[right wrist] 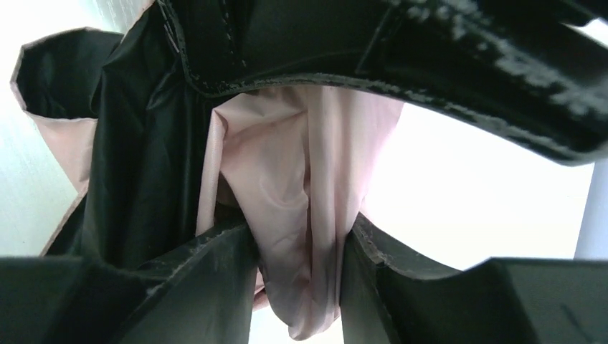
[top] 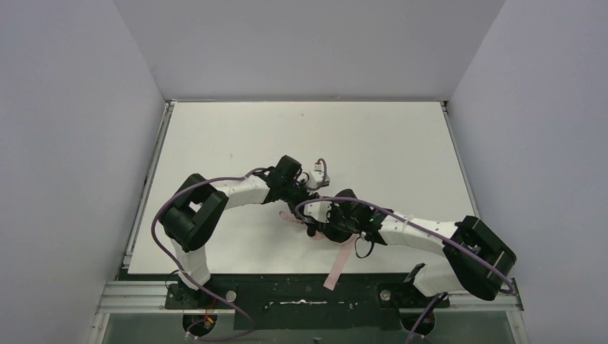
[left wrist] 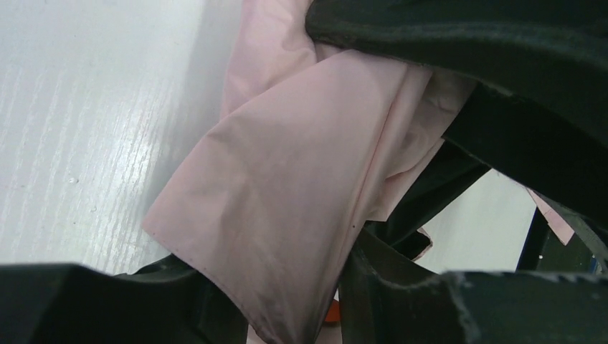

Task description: Put away the umbrella

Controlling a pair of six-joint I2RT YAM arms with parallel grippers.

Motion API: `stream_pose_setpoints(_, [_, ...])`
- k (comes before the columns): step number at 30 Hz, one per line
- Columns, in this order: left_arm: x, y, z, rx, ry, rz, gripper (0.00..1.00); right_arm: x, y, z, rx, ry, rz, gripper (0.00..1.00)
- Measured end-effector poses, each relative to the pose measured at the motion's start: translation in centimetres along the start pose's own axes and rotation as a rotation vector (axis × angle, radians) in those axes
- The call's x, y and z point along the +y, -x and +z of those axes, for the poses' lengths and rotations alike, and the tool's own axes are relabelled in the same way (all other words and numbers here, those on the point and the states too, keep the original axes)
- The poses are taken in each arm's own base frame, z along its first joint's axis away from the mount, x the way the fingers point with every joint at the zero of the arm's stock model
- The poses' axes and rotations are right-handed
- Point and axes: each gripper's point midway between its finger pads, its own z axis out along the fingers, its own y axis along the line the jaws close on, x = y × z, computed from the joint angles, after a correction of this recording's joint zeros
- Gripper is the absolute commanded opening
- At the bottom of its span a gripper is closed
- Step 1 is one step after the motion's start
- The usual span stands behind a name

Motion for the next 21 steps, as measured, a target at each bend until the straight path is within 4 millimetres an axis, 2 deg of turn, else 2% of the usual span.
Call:
stream_pose_setpoints(3, [-0.1, 0.1, 0.1, 0.008, -0.003, -0.004, 0.0, -0.4, 0.3, -0.6, -0.011, -0.018, 0.032, 0.6])
stream_pose_setpoints(5, [0.0, 0.1, 0.1, 0.014, 0.003, -0.01, 0.0, -1.0, 1.1, -1.6, -0.035, -0.038, 0.07, 0.64])
stream_pose_setpoints(9, [0.1, 0.1, 0.1, 0.022, 0.009, -0.019, 0.0, -4.2, 4.0, -5.6, -0.121, -0.147, 0.249, 0.67])
stream_pose_setpoints(11, [0.1, 0.1, 0.0, 0.022, 0.011, -0.027, 0.0, -6.1, 5.2, -8.1, -0.162, -0.22, 0.4, 0.67])
stream_pose_setpoints(13, [0.3, 0.1, -0.1, 0.026, 0.014, -0.044, 0.0, -7.5, 5.7, -10.3, -0.184, -0.29, 0.58, 0.66])
stream_pose_setpoints(15, [0.8, 0.3, -0.2, 0.026, 0.028, -0.069, 0.0, -8.2, 5.3, -12.1, -0.183, -0.357, 0.769, 0.66])
stream_pose_setpoints(17, [1.5, 0.4, -0.5, 0.024, 0.053, -0.094, 0.0, -8.0, 3.8, -13.3, -0.142, -0.42, 0.978, 0.67])
stream_pose_setpoints(21, [3.2, 0.6, -1.2, 0.013, 0.111, -0.155, 0.0, -5.2, -0.2, -14.0, 0.024, -0.508, 1.27, 0.65])
